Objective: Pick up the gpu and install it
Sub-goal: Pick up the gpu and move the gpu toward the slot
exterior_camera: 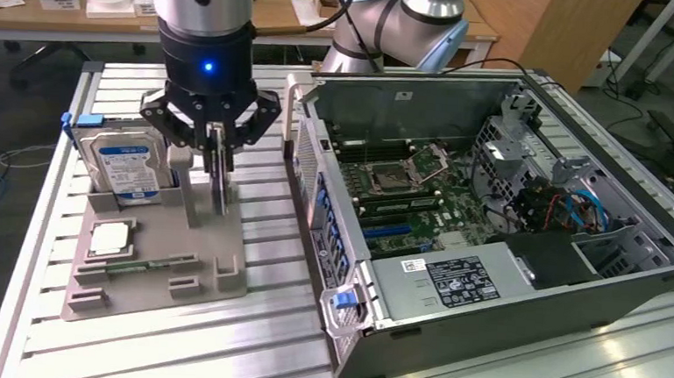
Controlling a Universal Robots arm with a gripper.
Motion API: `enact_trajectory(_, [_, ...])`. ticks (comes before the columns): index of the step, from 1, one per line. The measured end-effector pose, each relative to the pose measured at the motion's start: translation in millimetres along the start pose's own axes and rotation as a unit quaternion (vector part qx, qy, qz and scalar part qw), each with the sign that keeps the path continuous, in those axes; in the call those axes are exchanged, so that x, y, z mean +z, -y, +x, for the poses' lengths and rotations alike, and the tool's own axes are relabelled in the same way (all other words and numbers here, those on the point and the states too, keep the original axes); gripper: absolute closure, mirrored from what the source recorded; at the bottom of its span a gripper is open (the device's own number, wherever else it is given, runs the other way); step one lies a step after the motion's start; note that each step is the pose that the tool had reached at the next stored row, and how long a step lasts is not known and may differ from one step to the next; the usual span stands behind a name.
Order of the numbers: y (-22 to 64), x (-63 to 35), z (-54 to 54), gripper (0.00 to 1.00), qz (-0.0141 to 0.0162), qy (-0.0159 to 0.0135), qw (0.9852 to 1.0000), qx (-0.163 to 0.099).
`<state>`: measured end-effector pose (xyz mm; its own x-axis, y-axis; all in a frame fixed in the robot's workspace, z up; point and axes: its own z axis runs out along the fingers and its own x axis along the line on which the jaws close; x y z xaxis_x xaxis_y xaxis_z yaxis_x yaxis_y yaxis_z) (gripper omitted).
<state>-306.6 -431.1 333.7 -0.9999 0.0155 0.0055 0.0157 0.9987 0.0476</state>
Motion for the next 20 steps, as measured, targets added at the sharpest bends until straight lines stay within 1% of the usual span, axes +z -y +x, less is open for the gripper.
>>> enact_trajectory(6, [-0.5,-9.4,0.1,0.72,0.0000,0.0000,1.0000,0.000])
enact_trajectory(8, [-0.5,-11.1,0.1,0.72,0.0000,0.0000,1.0000,0.000])
enact_trajectory(10, [-1.0,-21.2,0.1,0.72,0.0000,0.0000,1.0000,0.000])
enact_trajectory(11, [-1.1,-23.9,0.2,0.72,-0.0001,0.0001,1.0000,0.000])
enact_trajectory(16, [-1.3,-26.5,0.2,0.72,0.0000,0.0001,1.0000,0.000])
enact_trajectory(20, [-1.5,-30.8,0.2,0.72,0.0000,0.0000,1.0000,0.000])
